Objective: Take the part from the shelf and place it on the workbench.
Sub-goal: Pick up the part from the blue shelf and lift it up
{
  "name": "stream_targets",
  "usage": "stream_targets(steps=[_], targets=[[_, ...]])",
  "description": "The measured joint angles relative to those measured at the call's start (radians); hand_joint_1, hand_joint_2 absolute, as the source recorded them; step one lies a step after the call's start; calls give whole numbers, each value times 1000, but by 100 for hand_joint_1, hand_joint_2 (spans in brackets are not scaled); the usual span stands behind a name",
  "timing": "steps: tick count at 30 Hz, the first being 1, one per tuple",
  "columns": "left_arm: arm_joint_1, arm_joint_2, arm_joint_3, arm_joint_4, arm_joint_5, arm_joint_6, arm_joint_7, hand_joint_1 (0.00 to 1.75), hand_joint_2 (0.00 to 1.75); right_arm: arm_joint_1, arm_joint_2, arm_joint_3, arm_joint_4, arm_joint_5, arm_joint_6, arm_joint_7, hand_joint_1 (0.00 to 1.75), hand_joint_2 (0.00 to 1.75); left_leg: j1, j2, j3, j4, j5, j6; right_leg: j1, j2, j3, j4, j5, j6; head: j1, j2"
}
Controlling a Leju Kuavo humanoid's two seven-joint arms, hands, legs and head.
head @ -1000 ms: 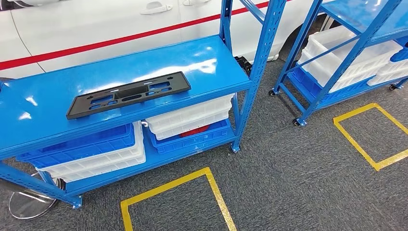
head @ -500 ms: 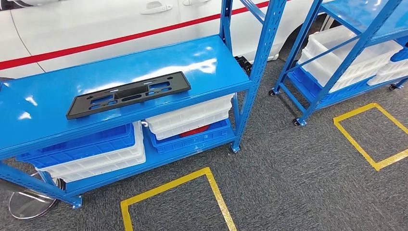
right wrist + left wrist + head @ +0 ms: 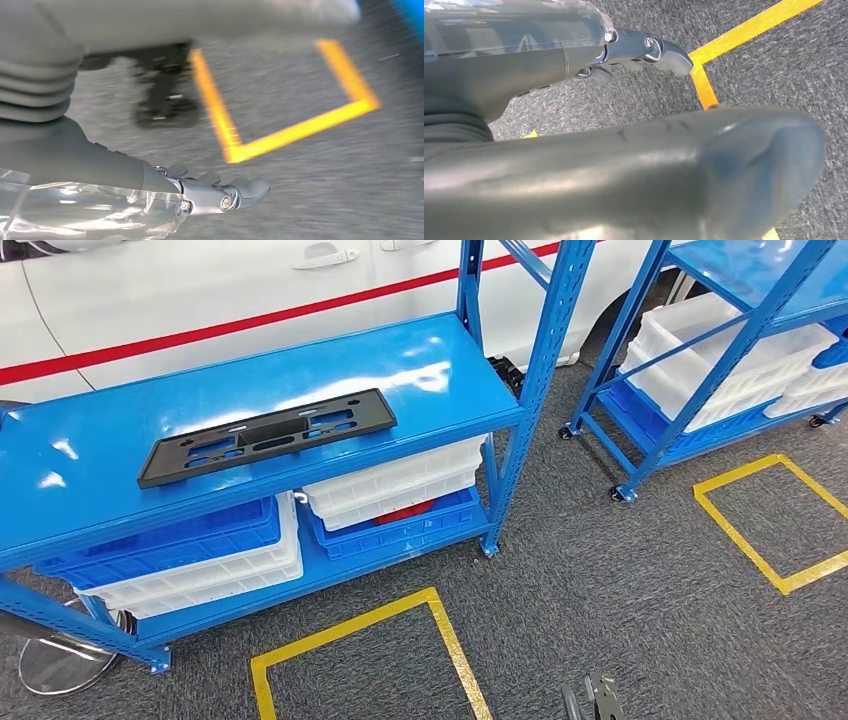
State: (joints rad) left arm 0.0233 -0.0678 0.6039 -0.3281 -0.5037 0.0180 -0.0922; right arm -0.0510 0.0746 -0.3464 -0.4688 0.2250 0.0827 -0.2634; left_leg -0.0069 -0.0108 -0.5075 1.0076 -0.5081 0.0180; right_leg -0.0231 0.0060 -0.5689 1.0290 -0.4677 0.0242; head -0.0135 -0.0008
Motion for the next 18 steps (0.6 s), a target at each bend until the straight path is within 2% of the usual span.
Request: stream_targets(steps=[5, 7, 9, 11, 13, 14, 15, 16, 18], targets=[[-16, -12, 79, 12, -58, 2, -13, 0, 0, -20, 16, 48, -133, -58, 59, -61, 0, 175, -1, 0, 0, 1, 0, 0, -1, 0, 0, -1, 1, 1, 0, 0], [-22, -15, 107, 16, -77, 5, -19, 0, 0, -24, 25, 71, -191, -80, 82, -81, 0, 175, -4, 0, -1, 2, 1, 6, -5, -1, 2, -8, 5, 6, -1, 0], [-29, -19, 132, 19, -94, 7, -23, 0, 0, -29, 32, 96, -251, -101, 104, -100, 0, 87, -1, 2, 9, -18, 13, 16, -5, -2, 4, -13, 7, 14, 0, 0], [-35, -25, 154, 23, -111, 8, -27, 0, 0, -34, 34, 121, -309, -121, 126, -117, 0, 0, 6, 4, 22, -43, 28, 24, -1, -3, -17, 33, -22, 14, 2, 0], [-39, -30, 177, 28, -127, 8, -31, 0, 0, -37, 37, 151, -366, -142, 150, -131, 0, 0, 7, 6, 25, -48, 31, 27, 0, -3, -83, 160, -77, 13, 2, 0], [-42, -32, 189, 30, -135, 8, -33, 0, 0, -37, 38, 167, -393, -152, 162, -137, 0, 0, 7, 6, 25, -47, 30, 26, -1, -3, -118, 222, -94, 14, 2, 0], [-44, -35, 201, 33, -143, 8, -36, 0, 0, -37, 39, 183, -422, -162, 174, -144, 0, 0, 7, 5, 26, -46, 28, 25, -2, -3, -141, 257, -94, 16, 2, 0], [-46, -37, 212, 35, -150, 8, -38, 0, 0, -37, 40, 198, -450, -171, 185, -150, 0, 0, 8, 3, 28, -43, 25, 21, -3, -4, -144, 249, -72, 17, 2, 0], [-49, -42, 233, 39, -165, 8, -41, 0, 0, -42, 41, 230, -510, -191, 208, -164, 0, 0, 12, 0, 33, -33, 11, 10, -8, -4, -103, 139, 5, 18, 2, 0]])
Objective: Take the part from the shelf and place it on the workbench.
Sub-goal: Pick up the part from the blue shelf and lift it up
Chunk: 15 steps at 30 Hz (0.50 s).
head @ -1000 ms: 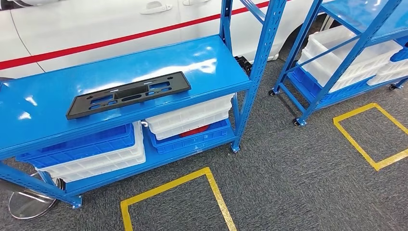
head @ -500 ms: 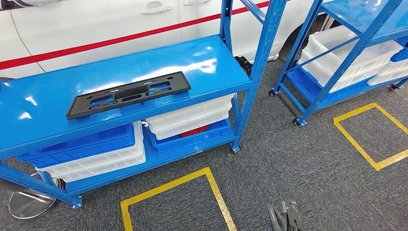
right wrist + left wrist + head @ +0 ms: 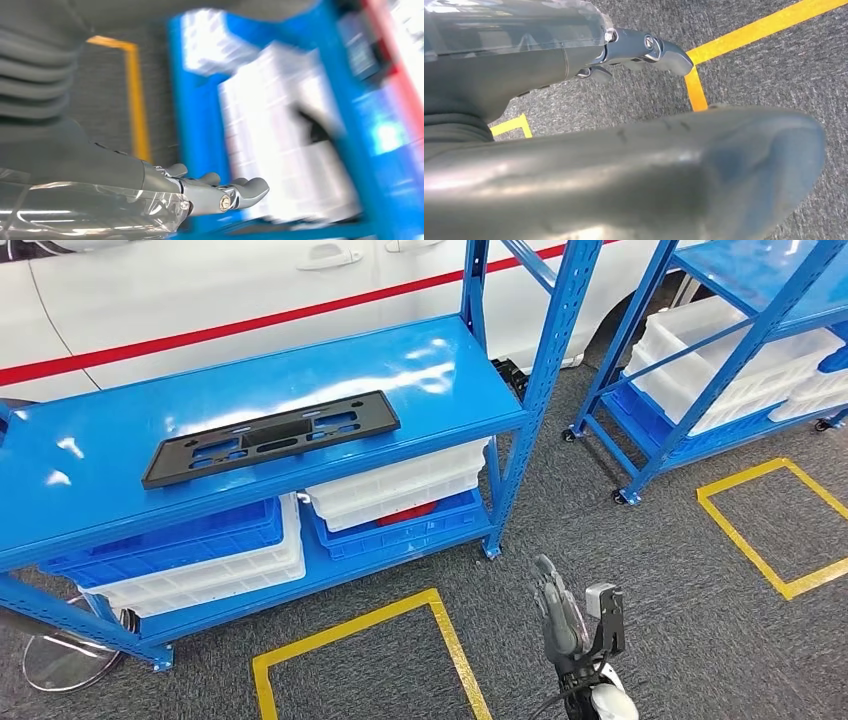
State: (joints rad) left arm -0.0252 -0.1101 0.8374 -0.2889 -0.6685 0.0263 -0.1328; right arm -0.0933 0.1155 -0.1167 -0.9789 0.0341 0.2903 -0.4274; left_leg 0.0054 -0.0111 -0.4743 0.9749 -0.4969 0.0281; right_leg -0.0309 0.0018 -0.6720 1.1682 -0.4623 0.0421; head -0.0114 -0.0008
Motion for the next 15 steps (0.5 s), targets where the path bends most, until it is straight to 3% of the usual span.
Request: stream_targets(steps=[2, 7, 9, 11, 12, 13, 15], targets=[[-4, -3, 21, 2, -15, 0, -4, 0, 0, -8, 2, 32, -58, -19, 23, -12, 0, 0, -2, -2, -5, 17, -17, -15, 1, 1, 43, -98, 36, -6, 1, 0], [-22, -10, 78, 13, -51, 0, -14, 0, 0, -24, 9, 127, -209, -66, 80, -46, 0, 0, 0, -2, -18, 45, -44, -43, 5, -2, 50, -120, 19, -45, -1, 0], [-28, -14, 99, 19, -66, 0, -17, 0, 0, -33, 11, 169, -268, -85, 103, -59, 0, 0, 2, 2, -61, 136, -91, -52, 6, -13, 54, -122, 16, -56, -1, 0], [-33, -19, 120, 24, -82, 0, -18, 0, 0, -41, 12, 208, -322, -104, 125, -70, 0, 0, 4, 4, -140, 277, -144, -57, 9, -27, 56, -121, 12, -61, -2, 0], [-34, -21, 129, 27, -89, 0, -19, 0, 0, -44, 12, 225, -346, -112, 134, -75, 0, 0, 5, 4, -170, 324, -153, -58, 11, -33, 57, -121, 10, -63, -2, 0], [-34, -22, 138, 29, -95, 0, -20, 0, 0, -47, 12, 241, -368, -120, 143, -80, 0, 0, 5, 4, -187, 345, -147, -58, 11, -39, 59, -121, 9, -63, -2, 0], [-35, -24, 153, 33, -107, 0, -21, 0, 0, -53, 12, 274, -409, -134, 158, -88, 0, 0, 5, 8, -174, 290, -92, -55, 12, -48, 65, -121, 5, -62, -2, 0]])
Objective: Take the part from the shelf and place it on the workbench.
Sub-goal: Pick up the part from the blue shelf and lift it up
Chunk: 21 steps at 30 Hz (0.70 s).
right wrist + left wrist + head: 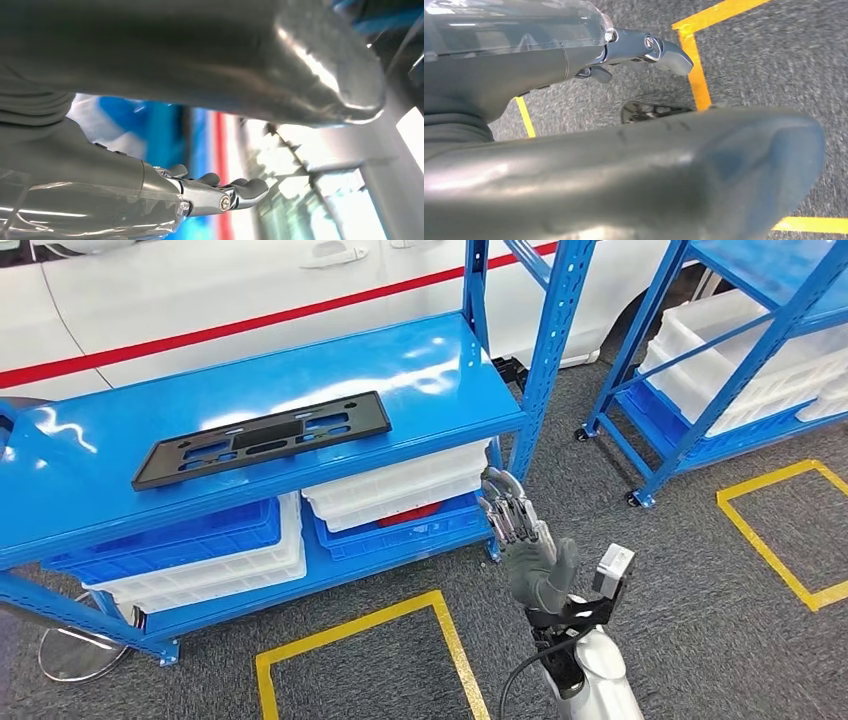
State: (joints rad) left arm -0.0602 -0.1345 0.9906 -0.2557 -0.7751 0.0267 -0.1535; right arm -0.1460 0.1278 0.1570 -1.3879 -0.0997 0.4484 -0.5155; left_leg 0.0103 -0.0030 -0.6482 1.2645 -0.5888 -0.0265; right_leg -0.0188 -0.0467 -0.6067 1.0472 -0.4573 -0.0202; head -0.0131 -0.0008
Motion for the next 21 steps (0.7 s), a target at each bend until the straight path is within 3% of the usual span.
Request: stream_targets(steps=[3, 5, 7, 9, 11, 13, 14, 15, 18, 19, 21], targets=[[-9, -4, 28, 5, -21, 0, -3, 0, 0, -17, 1, 62, -78, -27, 28, -16, 0, 0, -7, 48, 71, -185, 101, 14, 4, -19, 13, 0, -7, 8, 0, 0], [-19, -9, 48, 10, -37, 1, -5, 0, 0, -28, 2, 103, -132, -47, 47, -27, 0, 0, -15, 64, 83, -232, 113, 24, 7, -37, 15, -1, -9, 17, 1, 0], [-22, -13, 69, 13, -52, 2, -6, 0, 0, -43, 3, 144, -182, -68, 65, -35, 0, 0, -14, 45, 81, -240, 119, 36, 7, -51, 18, -3, -11, 27, 1, 0], [-24, -17, 90, 17, -65, 4, -6, 0, 0, -60, 5, 189, -230, -90, 83, -45, 0, 0, -9, 26, 85, -249, 128, 49, 5, -24, 9, 28, -37, 36, 1, 0], [-31, -22, 110, 21, -77, 5, -6, 0, 0, -72, 5, 230, -272, -115, 103, -53, 0, 0, -9, 6, 86, -252, 132, 58, 3, 23, -39, 135, -97, 39, 2, 0], [-36, -26, 128, 23, -89, 8, -6, 0, 0, -77, 5, 262, -302, -142, 122, -61, 0, 0, -11, -13, 85, -250, 133, 62, 5, 40, -97, 250, -137, 38, 3, 0], [-37, -28, 136, 24, -95, 10, -5, 0, 0, -80, 5, 274, -315, -157, 132, -66, 0, 0, -13, -22, 86, -249, 132, 63, 6, 42, -108, 265, -129, 36, 3, 0], [-37, -29, 144, 25, -101, 12, -4, 0, 0, -84, 5, 286, -328, -171, 140, -69, 0, 0, -15, -29, 88, -248, 130, 63, 6, 43, -103, 244, -102, 32, 3, 0], [-39, -35, 162, 29, -109, 20, 3, 0, 0, -99, 5, 314, -360, -200, 153, -69, 0, 0, -20, -42, 94, -245, 124, 59, 12, 52, -25, 58, -4, 15, 2, 0], [-40, -37, 166, 30, -111, 22, 5, 0, 0, -101, 5, 319, -368, -205, 154, -67, 0, 0, -21, -44, 93, -244, 122, 56, 15, 56, -8, 16, 9, 11, 2, 0], [-42, -39, 173, 31, -114, 23, 9, 0, 0, -102, 6, 325, -379, -208, 154, -63, 0, 0, -20, -46, 89, -245, 120, 46, 17, 59, -1, -8, 10, 9, 2, 0]])
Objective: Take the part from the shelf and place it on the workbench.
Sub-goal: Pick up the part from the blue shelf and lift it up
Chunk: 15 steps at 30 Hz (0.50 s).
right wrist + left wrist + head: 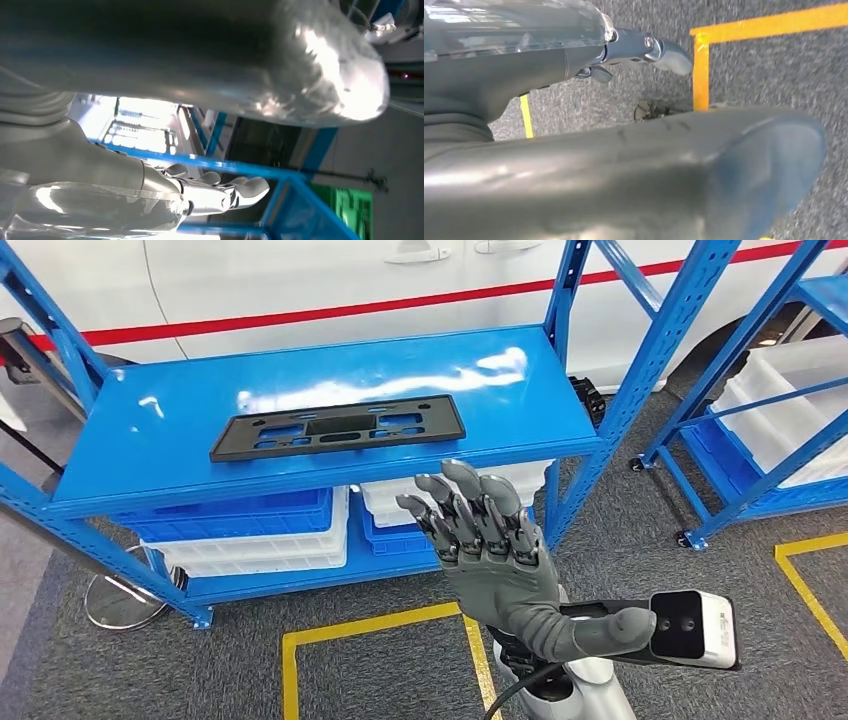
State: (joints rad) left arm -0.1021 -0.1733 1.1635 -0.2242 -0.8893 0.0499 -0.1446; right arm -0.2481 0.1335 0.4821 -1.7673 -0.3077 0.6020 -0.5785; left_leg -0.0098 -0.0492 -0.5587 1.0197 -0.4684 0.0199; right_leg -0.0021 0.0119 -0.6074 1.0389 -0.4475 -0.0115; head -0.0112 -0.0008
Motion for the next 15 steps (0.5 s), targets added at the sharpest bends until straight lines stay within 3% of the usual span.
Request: stream_targets(steps=[3, 6, 7, 8, 9, 12, 13, 15], targets=[[-2, 0, 6, 1, -4, 0, 1, 0, 0, -1, 2, 7, -11, 1, -1, 0, 0, 0, 1, 12, -9, 25, -22, -17, -9, -6, 10, -17, 4, -9, -4, 0], [-4, -1, 8, 2, -9, 0, 2, 0, 0, 2, 5, 10, -15, 10, -5, -3, 0, 0, 13, 35, -95, 198, -103, -38, -13, -17, 16, -24, 2, -16, -11, 0], [-4, -1, 8, 2, -10, 0, 3, 0, 0, 4, 5, 10, -15, 13, -7, -4, 0, 0, 18, 38, -126, 254, -119, -45, -13, -20, 16, -23, 1, -16, -11, 0], [-3, -1, 8, 2, -12, 0, 3, 0, 0, 5, 5, 10, -15, 14, -8, -5, 0, 0, 23, 40, -139, 274, -115, -50, -14, -22, 17, -22, -1, -14, -11, 0], [-3, -1, 8, 2, -13, 0, 4, 0, 0, 6, 5, 10, -15, 16, -8, -6, 0, 0, 27, 42, -137, 262, -94, -54, -15, -23, 19, -21, -3, -11, -11, 0], [-3, -1, 8, 3, -19, -2, 6, 0, 0, 7, 5, 10, -16, 22, -12, -6, 0, 0, 33, 52, -51, 75, 1, -60, -20, -24, 29, -15, -13, 4, -12, 0], [-4, -1, 8, 3, -21, -2, 7, 0, 0, 7, 5, 10, -16, 24, -13, -6, 0, 0, 31, 54, -29, 28, 14, -55, -19, -24, 31, -14, -16, 10, -12, 0], [-5, -2, 8, 4, -23, -3, 9, 0, 0, 7, 5, 10, -17, 26, -16, -6, 0, 0, 25, 54, -17, 2, 9, -39, -15, -25, 32, -16, -18, 23, -12, 0]])
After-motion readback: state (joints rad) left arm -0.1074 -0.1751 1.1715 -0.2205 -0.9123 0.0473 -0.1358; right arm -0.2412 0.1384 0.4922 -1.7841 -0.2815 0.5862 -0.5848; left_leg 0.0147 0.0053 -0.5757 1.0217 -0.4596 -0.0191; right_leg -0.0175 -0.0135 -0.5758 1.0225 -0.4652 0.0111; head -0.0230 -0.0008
